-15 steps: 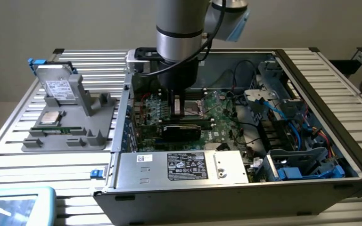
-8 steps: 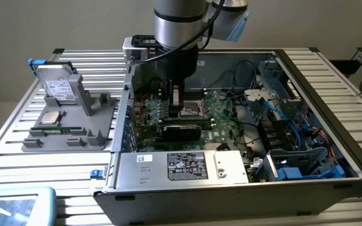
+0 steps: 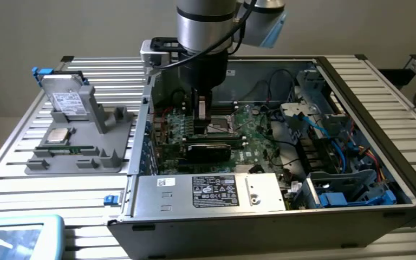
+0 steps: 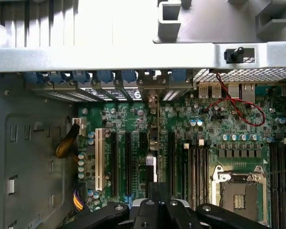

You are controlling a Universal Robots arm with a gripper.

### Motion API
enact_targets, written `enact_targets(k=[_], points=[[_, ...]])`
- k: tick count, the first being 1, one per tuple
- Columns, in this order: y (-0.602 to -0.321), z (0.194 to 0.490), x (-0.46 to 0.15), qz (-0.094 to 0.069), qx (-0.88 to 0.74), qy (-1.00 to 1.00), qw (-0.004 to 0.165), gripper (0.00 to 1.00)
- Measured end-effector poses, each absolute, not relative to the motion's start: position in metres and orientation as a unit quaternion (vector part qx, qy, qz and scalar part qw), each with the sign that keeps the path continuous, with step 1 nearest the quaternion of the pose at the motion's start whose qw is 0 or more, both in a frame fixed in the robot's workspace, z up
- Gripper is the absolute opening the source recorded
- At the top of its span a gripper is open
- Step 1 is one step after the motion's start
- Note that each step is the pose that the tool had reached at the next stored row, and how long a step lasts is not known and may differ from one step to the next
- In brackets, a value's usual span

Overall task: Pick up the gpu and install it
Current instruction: 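Press down on the gpu until it lock into place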

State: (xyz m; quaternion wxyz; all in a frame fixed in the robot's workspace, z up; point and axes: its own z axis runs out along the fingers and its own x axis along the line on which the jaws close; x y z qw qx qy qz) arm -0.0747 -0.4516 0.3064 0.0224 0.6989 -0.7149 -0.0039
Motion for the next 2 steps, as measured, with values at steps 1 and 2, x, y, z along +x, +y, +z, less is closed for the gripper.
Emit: enact_targets(k=[1,2], points=[[-0.4516,0.3064,-0.0747,-0.004,0.699,-0.715,0.022,0.11],[-0.4516,0.3064,-0.0747,-0.004,0.699,-0.715,0.022,0.11]])
